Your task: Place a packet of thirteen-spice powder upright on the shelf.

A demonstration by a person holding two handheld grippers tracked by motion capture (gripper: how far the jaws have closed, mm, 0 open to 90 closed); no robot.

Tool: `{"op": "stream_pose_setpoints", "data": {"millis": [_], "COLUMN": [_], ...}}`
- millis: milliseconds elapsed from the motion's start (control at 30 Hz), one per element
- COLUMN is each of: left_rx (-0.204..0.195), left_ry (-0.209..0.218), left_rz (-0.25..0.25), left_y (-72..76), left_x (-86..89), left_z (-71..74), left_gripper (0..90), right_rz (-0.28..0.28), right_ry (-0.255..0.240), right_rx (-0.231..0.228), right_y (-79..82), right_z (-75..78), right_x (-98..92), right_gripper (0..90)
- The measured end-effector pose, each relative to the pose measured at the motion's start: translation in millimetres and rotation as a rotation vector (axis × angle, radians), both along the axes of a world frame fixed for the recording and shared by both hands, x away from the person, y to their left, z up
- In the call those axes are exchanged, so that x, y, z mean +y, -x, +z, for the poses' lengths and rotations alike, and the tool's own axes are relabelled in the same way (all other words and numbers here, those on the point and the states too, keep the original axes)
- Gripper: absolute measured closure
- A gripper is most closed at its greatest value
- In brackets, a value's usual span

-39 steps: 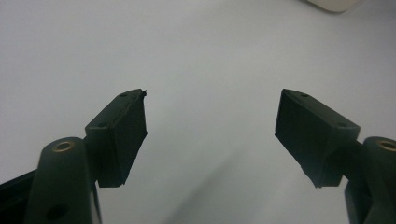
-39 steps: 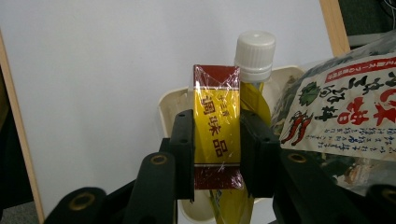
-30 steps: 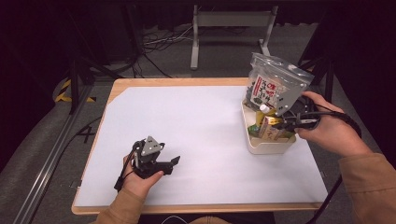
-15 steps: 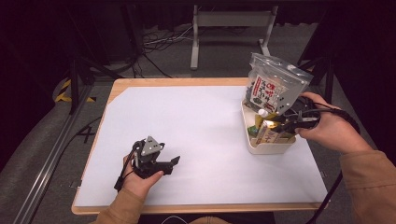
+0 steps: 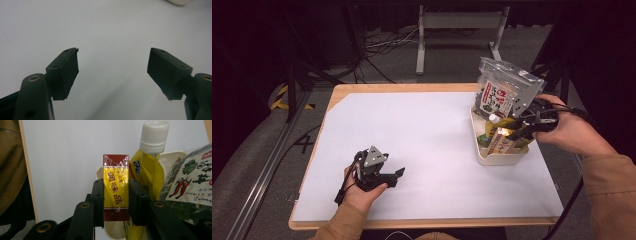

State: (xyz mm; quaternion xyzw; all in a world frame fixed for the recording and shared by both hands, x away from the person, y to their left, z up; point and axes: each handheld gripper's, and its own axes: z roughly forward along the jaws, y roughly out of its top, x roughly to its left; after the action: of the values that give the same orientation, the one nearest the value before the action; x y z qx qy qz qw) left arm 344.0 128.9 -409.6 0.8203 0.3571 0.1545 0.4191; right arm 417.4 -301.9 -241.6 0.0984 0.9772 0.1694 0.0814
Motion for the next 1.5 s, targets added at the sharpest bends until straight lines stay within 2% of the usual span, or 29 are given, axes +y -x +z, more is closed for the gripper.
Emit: {"op": "stream_pose_setpoints", "data": {"millis": [133, 233, 333, 533, 667, 833, 1033, 1067, 1133, 1167, 1267, 1300, 1433, 1500], "left_rx": [-0.001, 0.001, 0.004, 0.003, 0.003, 0.005, 0.007, 0.007, 0.007, 0.005, 0.006, 0.008, 0.005, 0.001], "left_ry": [0.000, 0.000, -0.003, -0.001, -0.008, -0.002, 0.001, 0.000, 0.000, -0.005, -0.006, -0.004, -0.002, -0.004], "left_rz": [0.000, 0.001, 0.002, 0.003, -0.001, 0.003, 0.004, 0.003, 0.003, 0.001, 0.001, 0.003, 0.005, 0.004], "left_y": [-0.2, -0.2, -0.4, 0.1, -0.5, -0.2, -0.7, -0.8, -0.7, -0.6, -0.6, -0.6, -0.8, -1.2], "left_x": [0.1, 0.2, -0.6, -1.2, -1.5, -1.0, -0.3, -0.3, -0.4, -0.4, -0.6, -0.7, -0.2, 0.3], "left_z": [-0.1, -0.2, -0.6, -0.7, -1.4, -1.0, -1.2, -1.1, -1.1, -0.9, -0.9, -1.0, -1.0, -1.1], "left_gripper": [25.4, 25.4, 25.4, 25.4, 25.4, 25.5, 25.5, 25.4, 25.4, 25.4, 25.4, 25.4, 25.4, 25.4], "right_rz": [-0.003, -0.007, 0.039, 0.039, 0.056, 0.043, 0.005, -0.016, -0.018, -0.037, -0.042, -0.043, -0.042, -0.045], "right_ry": [-0.004, -0.001, 0.044, 0.079, 0.140, 0.176, 0.174, 0.167, 0.158, 0.146, 0.149, 0.144, 0.170, 0.149], "right_rx": [0.028, 0.032, 0.012, -0.010, -0.036, -0.030, -0.029, -0.044, -0.049, -0.068, -0.081, -0.070, -0.069, -0.074], "right_y": [-5.6, -5.9, -2.5, 1.4, 5.2, 4.1, 2.2, 2.8, 2.8, 3.7, 4.6, 4.4, 3.7, 3.3], "right_z": [0.8, 1.4, 0.1, -1.9, -5.5, -13.3, -19.0, -17.5, -16.5, -14.0, -12.9, -13.1, -21.6, -21.8], "right_x": [-2.0, -1.8, 6.2, 12.4, 19.2, 23.5, 21.1, 19.2, 18.3, 16.4, 14.5, 13.6, 12.8, 12.3], "right_gripper": [69.5, 69.5, 69.5, 69.4, 69.2, 69.0, 67.2, 63.7, 61.3, 54.4, 54.5, 54.5, 52.8, 52.8]}}
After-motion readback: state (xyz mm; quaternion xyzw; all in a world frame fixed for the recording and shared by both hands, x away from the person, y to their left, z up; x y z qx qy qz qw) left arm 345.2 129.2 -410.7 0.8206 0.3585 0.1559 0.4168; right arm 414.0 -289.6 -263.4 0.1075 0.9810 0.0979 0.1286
